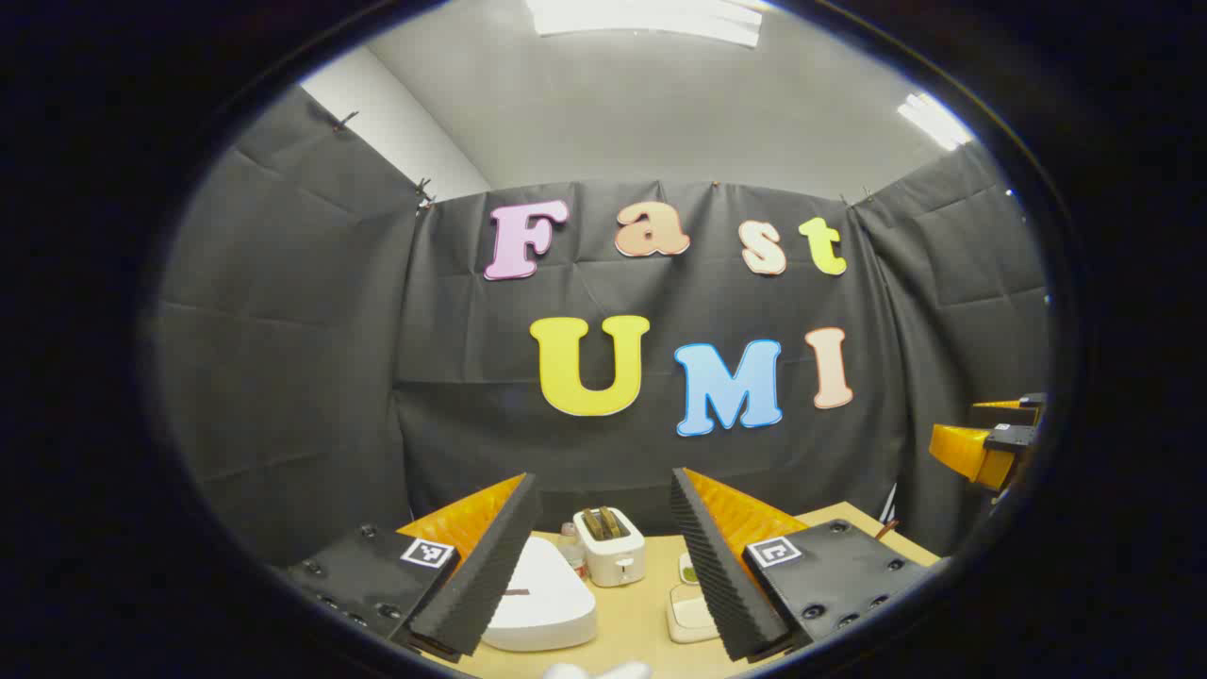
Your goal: Close the left gripper, press the button to open the rice cooker; take a wooden spoon from the chopstick holder with the right hand, scoop a spoonful of rice and pour it into the rice cooker, then put the wooden spoon back into the chopstick holder.
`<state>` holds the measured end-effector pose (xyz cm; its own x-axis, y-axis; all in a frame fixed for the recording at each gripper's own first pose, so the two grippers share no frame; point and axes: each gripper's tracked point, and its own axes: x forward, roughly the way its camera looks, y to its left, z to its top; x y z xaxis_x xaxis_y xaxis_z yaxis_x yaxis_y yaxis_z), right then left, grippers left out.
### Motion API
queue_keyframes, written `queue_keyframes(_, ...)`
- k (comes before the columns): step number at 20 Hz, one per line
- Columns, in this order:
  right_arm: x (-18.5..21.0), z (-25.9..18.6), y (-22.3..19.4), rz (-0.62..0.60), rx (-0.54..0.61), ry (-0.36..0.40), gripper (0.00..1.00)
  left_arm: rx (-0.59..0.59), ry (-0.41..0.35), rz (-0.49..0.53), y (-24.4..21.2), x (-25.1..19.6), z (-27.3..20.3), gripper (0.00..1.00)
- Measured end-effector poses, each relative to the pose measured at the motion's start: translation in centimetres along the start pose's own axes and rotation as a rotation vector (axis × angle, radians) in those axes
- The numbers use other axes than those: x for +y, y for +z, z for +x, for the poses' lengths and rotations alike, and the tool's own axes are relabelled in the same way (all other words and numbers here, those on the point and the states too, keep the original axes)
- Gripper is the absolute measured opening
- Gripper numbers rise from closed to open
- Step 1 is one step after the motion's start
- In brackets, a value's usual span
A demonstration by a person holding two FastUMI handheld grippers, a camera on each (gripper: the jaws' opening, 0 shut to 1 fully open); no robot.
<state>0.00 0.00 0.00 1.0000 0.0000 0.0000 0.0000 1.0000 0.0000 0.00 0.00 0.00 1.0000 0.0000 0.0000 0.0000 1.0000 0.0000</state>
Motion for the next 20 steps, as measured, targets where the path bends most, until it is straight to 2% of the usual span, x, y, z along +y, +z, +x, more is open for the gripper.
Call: queue_keyframes(20,0.34,0.62,-0.32,0.0,0.016,0.009,0.95,0.015,0.021,-0.004,-0.57,0.85,0.51,0.94)
